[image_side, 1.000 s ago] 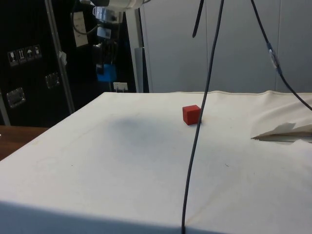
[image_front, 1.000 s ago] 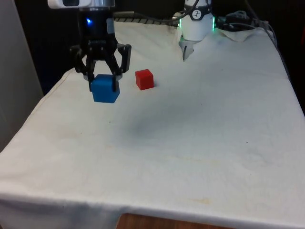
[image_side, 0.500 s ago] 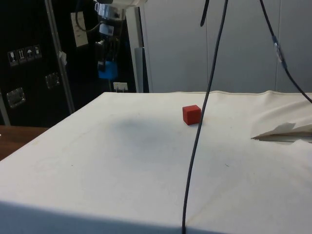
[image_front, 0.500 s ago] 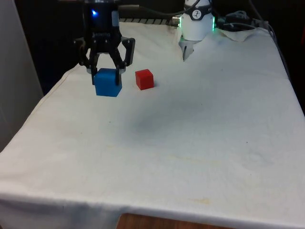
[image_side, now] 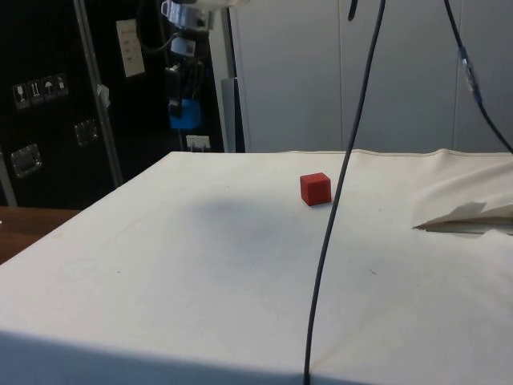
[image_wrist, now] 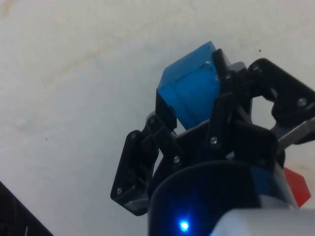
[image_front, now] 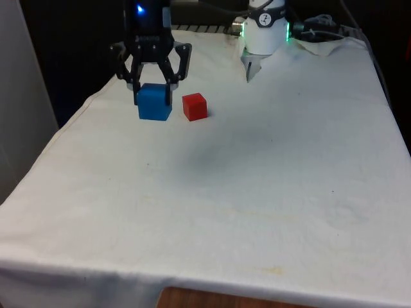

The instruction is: Stack the two cubes.

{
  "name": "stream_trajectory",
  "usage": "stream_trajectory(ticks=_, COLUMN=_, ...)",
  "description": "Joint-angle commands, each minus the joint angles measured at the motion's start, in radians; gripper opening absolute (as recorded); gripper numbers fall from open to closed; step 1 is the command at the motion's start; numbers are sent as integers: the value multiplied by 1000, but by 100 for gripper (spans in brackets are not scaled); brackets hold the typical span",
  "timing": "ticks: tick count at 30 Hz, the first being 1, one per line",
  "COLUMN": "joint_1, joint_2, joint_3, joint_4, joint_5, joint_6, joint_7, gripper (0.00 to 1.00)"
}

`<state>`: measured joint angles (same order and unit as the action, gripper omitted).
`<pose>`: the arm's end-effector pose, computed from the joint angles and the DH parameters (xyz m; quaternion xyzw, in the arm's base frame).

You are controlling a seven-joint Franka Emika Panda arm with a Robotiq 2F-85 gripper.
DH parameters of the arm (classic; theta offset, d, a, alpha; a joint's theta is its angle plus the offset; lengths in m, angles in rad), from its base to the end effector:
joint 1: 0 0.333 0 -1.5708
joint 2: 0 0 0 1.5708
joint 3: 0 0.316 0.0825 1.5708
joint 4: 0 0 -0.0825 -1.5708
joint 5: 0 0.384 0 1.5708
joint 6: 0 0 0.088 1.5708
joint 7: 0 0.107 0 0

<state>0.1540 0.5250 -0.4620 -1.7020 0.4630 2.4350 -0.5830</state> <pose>0.6718 -0.1703 0.3417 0.9880 0.0234 0.1526 0.0018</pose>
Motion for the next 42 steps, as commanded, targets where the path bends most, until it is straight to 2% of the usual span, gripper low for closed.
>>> stream_trajectory(ticks=1, joint_1=12, joint_2=-26, joint_3=-7, joint_4=-38, joint_5=-14, joint_6=20, joint_7=0, gripper=1)
stream_trajectory(ticks=8, joint_1=10, joint_2=-87, joint_3=2, joint_4=-109, joint_5=-50, joint_6=22, joint_7=-2, gripper=1)
stream_trajectory(ticks=9, joint_1=0, joint_2=-68, joint_3=10, joint_4=-81, joint_5=-42, joint_6=4, joint_7=0, gripper=1)
stream_trajectory(ticks=10, joint_1=9, joint_2=-95, joint_3=3, joint_4=-118, joint_5=-54, joint_6=22, joint_7=-2, gripper=1)
stream_trajectory(ticks=12, joint_1=9, joint_2=-119, joint_3=5, joint_4=-144, joint_5=-70, joint_6=21, joint_7=-2, gripper=1)
stream_trajectory(ticks=17, joint_1=7, joint_2=-155, joint_3=8, joint_4=-188, joint_5=-92, joint_6=24, joint_7=-4, gripper=1)
stream_trajectory(ticks=18, joint_1=0, joint_2=-142, joint_3=14, joint_4=-168, joint_5=-84, joint_6=5, joint_7=-3, gripper=1)
stream_trajectory(ticks=19, joint_1=7, joint_2=-170, joint_3=8, joint_4=-206, joint_5=-101, joint_6=25, joint_7=-7, gripper=1)
stream_trajectory(ticks=21, joint_1=7, joint_2=-185, joint_3=8, joint_4=-223, joint_5=-111, joint_6=27, joint_7=-8, gripper=1)
stream_trajectory(ticks=26, joint_1=5, joint_2=-226, joint_3=7, joint_4=-272, joint_5=-136, joint_6=34, joint_7=-14, gripper=1)
stream_trajectory(ticks=27, joint_1=0, joint_2=-217, joint_3=14, joint_4=-258, joint_5=-127, joint_6=20, joint_7=-15, gripper=1)
stream_trajectory(ticks=28, joint_1=4, joint_2=-243, joint_3=8, joint_4=-290, joint_5=-147, joint_6=36, joint_7=-15, gripper=1)
stream_trajectory(ticks=33, joint_1=1, joint_2=-289, joint_3=9, joint_4=-346, joint_5=-177, joint_6=43, joint_7=-21, gripper=1)
stream_trajectory(ticks=35, joint_1=-4, joint_2=-289, joint_3=14, joint_4=-342, joint_5=-168, joint_6=30, joint_7=-25, gripper=1)
stream_trajectory(ticks=36, joint_1=0, joint_2=-304, joint_3=9, joint_4=-364, joint_5=-186, joint_6=46, joint_7=-24, gripper=1)
stream_trajectory(ticks=42, joint_1=-4, joint_2=-345, joint_3=9, joint_4=-413, joint_5=-211, joint_6=54, joint_7=-31, gripper=1)
